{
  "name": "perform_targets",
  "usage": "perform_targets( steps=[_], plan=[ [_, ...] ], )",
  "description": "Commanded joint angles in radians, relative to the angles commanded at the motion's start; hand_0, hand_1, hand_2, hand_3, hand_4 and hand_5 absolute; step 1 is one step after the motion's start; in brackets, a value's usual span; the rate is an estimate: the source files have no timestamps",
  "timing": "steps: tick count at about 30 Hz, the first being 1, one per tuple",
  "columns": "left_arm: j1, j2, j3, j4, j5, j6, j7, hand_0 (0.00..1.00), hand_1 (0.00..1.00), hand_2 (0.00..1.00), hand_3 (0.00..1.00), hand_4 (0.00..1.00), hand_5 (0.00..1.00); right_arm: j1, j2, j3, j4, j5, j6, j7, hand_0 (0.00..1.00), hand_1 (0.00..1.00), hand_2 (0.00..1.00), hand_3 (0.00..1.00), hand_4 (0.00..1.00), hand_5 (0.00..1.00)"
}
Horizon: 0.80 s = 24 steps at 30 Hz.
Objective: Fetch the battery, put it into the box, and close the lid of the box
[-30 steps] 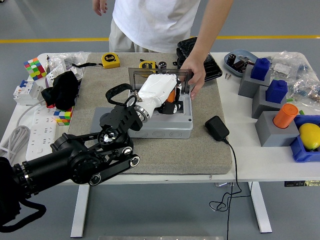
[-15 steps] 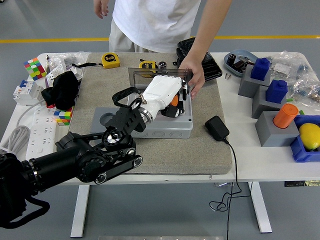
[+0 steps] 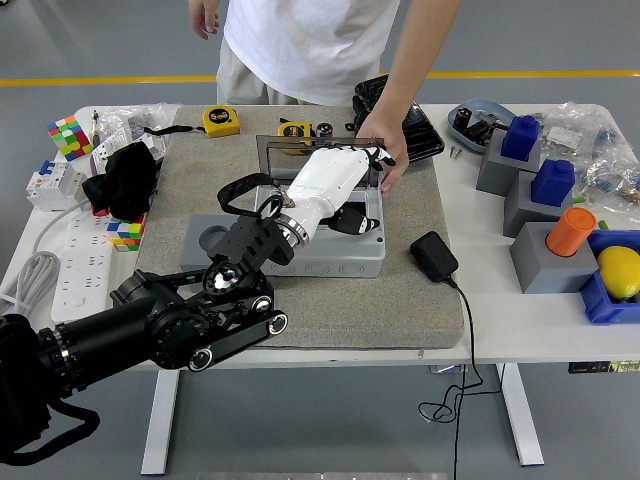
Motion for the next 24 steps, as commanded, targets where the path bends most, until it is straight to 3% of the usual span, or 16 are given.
perform_targets(
  steps=[1, 6, 7, 9, 12, 13, 18, 20, 24],
  plan=[
    [0.004, 0.004, -0.017, -0.016, -0.001, 0.012, -0.019, 0.416, 0.618, 0.633, 0.680, 0.998, 0.109, 0.000, 0.000, -0.001, -0.001, 0.001, 0.000, 0.000, 0.632, 0.646, 0.664, 0.578, 0.991, 0.559],
    [0.012, 0.011, -0.091, -0.055, 0.001, 0.044, -0.071, 0.416, 0.618, 0.633, 0.680, 0.998, 0.109, -0.002, 0.003, 0.002, -0.001, 0.000, 0.001, 0.000, 0.632, 0.646, 0.664, 0.578, 0.991, 0.559],
    [0.010, 0.013, -0.107, -0.055, -0.002, 0.043, -0.074, 0.733, 0.793, 0.773, 0.788, 0.970, 0.340, -0.001, 0.003, 0.002, 0.000, 0.000, 0.001, 0.000, 0.633, 0.646, 0.663, 0.577, 0.991, 0.559],
    [0.006, 0.015, -0.127, -0.046, -0.006, 0.033, -0.068, 0.733, 0.793, 0.773, 0.788, 0.970, 0.340, 0.000, 0.003, 0.002, 0.000, 0.000, 0.001, 0.000, 0.633, 0.646, 0.663, 0.577, 0.991, 0.559],
    [-0.004, 0.021, -0.148, -0.017, -0.012, -0.018, -0.024, 0.733, 0.793, 0.773, 0.788, 0.970, 0.340, 0.001, 0.002, 0.002, 0.000, 0.000, 0.001, 0.000, 0.633, 0.646, 0.663, 0.577, 0.991, 0.559],
    [-0.008, 0.024, -0.152, -0.007, -0.012, -0.036, -0.008, 0.890, 0.921, 0.910, 0.885, 0.986, 0.567, 0.001, 0.002, 0.001, 0.000, 0.000, 0.001, 0.000, 0.633, 0.647, 0.663, 0.577, 0.991, 0.557],
    [-0.026, 0.040, -0.144, 0.040, -0.013, -0.088, 0.044, 0.890, 0.921, 0.910, 0.885, 0.986, 0.567, 0.001, 0.001, -0.002, 0.000, 0.002, 0.002, -0.001, 0.633, 0.647, 0.663, 0.577, 0.991, 0.557],
    [-0.032, 0.044, -0.135, 0.052, -0.015, -0.106, 0.064, 0.909, 0.926, 0.901, 0.880, 0.991, 0.627, 0.001, 0.001, -0.002, 0.000, 0.002, 0.002, -0.001, 0.633, 0.646, 0.664, 0.577, 0.992, 0.558],
    [-0.033, 0.058, -0.107, 0.051, -0.022, -0.133, 0.094, 0.909, 0.926, 0.901, 0.880, 0.991, 0.627, 0.000, 0.000, 0.003, 0.002, -0.002, 0.002, 0.000, 0.633, 0.646, 0.664, 0.577, 0.992, 0.558]
  ],
)
